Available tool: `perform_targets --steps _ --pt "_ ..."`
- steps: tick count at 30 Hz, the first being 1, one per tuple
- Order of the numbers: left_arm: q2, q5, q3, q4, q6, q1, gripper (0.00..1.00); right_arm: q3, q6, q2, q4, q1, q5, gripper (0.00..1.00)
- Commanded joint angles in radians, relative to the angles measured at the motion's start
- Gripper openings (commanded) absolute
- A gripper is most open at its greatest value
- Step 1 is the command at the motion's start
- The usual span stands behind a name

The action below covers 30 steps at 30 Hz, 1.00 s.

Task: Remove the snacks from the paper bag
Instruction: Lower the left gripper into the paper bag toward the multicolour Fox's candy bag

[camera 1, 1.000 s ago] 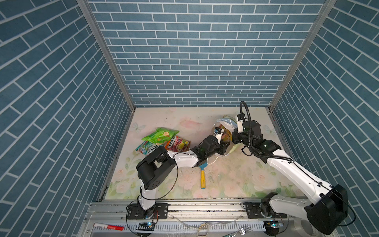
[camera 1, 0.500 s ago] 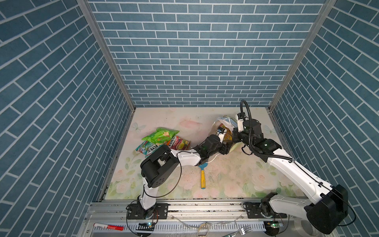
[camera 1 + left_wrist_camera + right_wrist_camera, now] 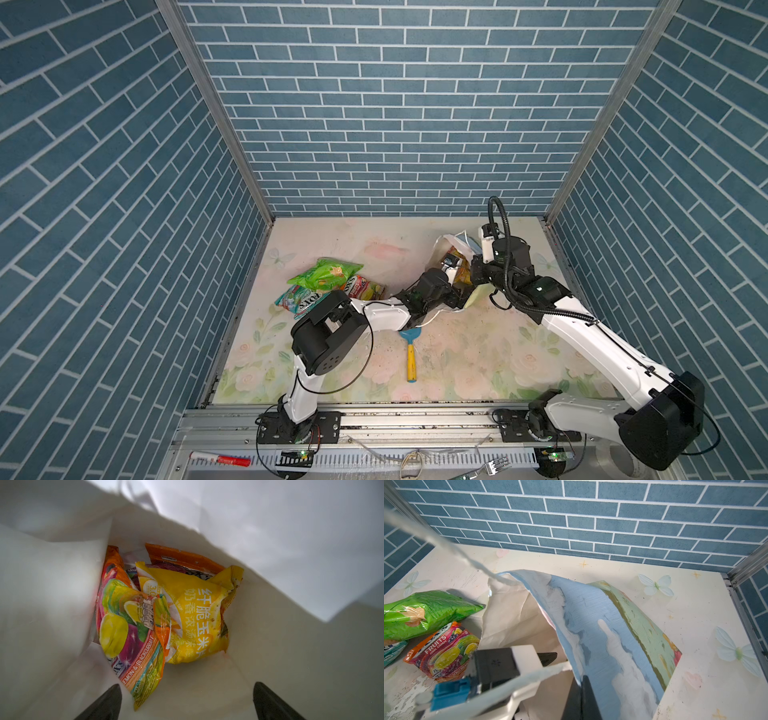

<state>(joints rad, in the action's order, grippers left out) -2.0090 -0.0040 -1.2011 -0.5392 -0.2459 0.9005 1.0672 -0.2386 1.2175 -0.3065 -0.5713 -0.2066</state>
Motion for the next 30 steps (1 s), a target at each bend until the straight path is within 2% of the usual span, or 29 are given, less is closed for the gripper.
perform_targets --steps 1,14,19,24,30 --pt "-0.036 0.018 -0.038 -0.016 0.017 -0.019 0.99 0.037 -0.037 0.008 0.019 0.001 -0.013 0.00" --pt "-0.087 0.071 -0.068 -0.052 0.023 -0.058 0.99 0.029 -0.066 0.013 0.020 0.001 -0.042 0.00" --pt "-0.090 0.082 -0.017 -0.121 -0.010 -0.063 0.90 0.029 -0.077 0.007 0.021 0.001 -0.051 0.00" --pt "-0.102 0.094 -0.019 -0.117 -0.031 -0.068 0.78 0.018 -0.090 0.004 0.027 0.000 -0.048 0.00" --pt "-0.105 0.094 -0.021 -0.107 -0.072 -0.084 0.73 0.010 -0.102 0.008 0.029 0.001 -0.038 0.00"
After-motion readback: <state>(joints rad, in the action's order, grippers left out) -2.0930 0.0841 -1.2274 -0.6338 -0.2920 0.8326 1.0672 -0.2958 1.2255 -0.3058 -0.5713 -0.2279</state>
